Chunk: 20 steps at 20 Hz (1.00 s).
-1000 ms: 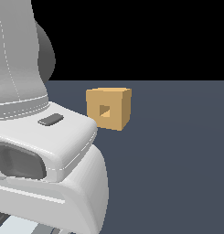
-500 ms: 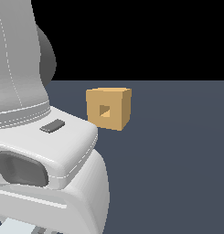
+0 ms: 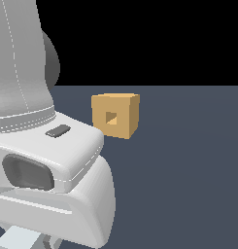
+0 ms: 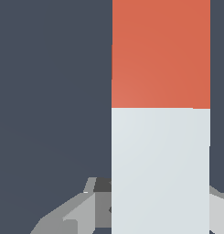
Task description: Insert the peg into the horizontal hole in a box.
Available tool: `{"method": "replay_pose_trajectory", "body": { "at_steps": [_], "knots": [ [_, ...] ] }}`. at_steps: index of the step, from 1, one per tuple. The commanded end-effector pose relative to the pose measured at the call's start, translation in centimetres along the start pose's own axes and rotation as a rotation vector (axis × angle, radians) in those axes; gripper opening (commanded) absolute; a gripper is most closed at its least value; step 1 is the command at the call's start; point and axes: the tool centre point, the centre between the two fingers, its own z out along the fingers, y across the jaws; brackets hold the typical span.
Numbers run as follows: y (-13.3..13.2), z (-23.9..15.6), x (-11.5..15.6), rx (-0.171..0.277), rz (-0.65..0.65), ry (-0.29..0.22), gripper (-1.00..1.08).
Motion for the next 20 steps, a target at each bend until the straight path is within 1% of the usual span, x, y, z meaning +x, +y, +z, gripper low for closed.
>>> {"method": "replay_pose_trajectory", "body": {
  "at_steps": [1, 5, 9, 20],
  "knots": [
    [-0.1, -0.3, 0.8, -0.002, 0.004, 0.000, -1.00],
    [-0.5, -0.7, 2.7, -0.002, 0.019, 0.000, -1.00],
    [-1.0, -1.3, 5.3, -0.002, 0.040, 0.000, -1.00],
    [-2.1, -3.7, 14.9, -0.002, 0.114, 0.000, -1.00]
  ]
}}
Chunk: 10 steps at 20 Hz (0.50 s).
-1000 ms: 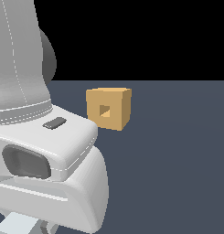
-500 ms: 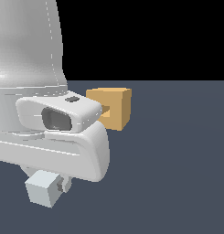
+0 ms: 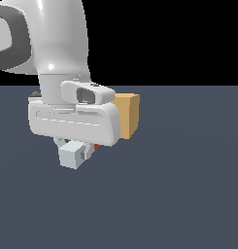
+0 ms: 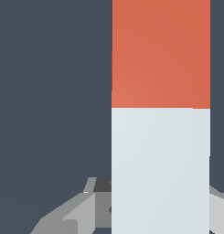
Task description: Insert the peg into the horizontal hole in a box.
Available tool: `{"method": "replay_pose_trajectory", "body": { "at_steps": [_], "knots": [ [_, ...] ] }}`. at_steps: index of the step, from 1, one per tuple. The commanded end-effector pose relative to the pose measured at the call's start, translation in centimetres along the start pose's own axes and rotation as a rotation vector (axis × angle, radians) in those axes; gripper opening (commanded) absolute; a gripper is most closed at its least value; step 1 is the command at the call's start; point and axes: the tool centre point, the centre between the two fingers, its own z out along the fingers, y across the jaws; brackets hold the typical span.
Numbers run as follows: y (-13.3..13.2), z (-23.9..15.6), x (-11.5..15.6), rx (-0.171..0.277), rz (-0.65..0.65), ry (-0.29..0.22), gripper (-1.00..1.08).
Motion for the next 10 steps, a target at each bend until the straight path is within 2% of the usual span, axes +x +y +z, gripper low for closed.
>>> {"method": "replay_pose_trajectory", "body": {
  "at_steps": [1, 10],
  "knots": [
    [-0.3, -0.6, 2.1, -0.002, 0.017, 0.000, -1.00],
    [-0.9, -1.8, 6.9, -0.002, 0.055, 0.000, -1.00]
  ]
}}
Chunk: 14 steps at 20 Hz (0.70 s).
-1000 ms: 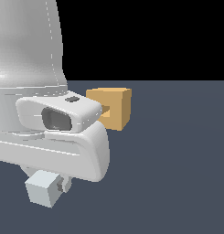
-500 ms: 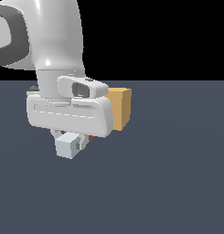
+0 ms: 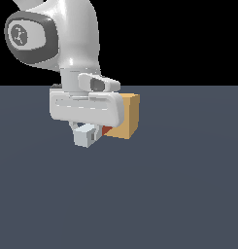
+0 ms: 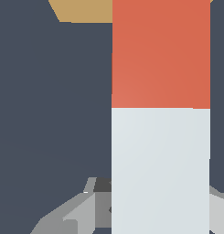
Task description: Insert the peg into the horizontal hole in a box.
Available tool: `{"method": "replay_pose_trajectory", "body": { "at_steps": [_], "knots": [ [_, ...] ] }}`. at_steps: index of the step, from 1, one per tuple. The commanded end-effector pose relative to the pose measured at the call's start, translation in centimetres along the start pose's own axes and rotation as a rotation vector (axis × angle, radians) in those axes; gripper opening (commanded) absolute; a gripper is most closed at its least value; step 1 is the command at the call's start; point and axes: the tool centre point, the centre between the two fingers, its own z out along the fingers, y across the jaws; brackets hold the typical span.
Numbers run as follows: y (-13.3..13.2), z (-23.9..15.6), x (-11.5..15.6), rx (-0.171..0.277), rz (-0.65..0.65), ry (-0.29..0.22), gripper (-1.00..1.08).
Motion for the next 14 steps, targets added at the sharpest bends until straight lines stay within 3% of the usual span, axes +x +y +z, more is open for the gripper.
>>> {"method": "replay_pose_trajectory", "body": {
  "at_steps": [1, 14],
  "knots": [
    [-0.04, -0.32, 0.93, -0.002, 0.009, 0.001, -1.00],
    [0.07, -0.59, 1.89, -0.002, 0.015, 0.001, -1.00]
  ]
}}
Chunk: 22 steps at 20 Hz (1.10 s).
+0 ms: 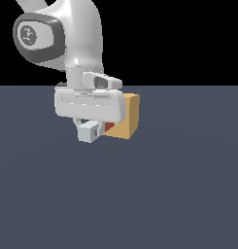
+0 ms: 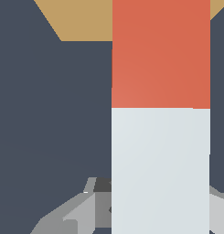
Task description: Insert the peg into the horizontal hole in a box.
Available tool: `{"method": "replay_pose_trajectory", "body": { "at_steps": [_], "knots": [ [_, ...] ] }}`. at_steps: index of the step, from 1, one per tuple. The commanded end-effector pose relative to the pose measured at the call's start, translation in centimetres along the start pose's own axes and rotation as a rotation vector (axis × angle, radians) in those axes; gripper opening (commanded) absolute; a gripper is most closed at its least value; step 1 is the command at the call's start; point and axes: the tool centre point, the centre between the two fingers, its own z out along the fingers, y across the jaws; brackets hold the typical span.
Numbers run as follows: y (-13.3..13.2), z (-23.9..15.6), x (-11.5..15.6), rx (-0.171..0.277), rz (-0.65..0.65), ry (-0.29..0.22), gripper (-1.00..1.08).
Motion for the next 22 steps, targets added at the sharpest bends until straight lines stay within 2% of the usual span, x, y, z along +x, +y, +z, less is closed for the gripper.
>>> {"method": "replay_pose_trajectory", "body": {
  "at_steps": [1, 7, 11, 22],
  "knots": [
    [0.3, -0.2, 0.1, -0.004, 0.000, 0.003, -1.00],
    [0.3, -0.2, 0.1, -0.002, 0.000, 0.002, -1.00],
    [0.2, -0.2, 1.1, -0.002, 0.000, 0.002, -1.00],
    [0.2, -0.3, 7.8, -0.004, 0.000, 0.003, -1.00]
  ]
}}
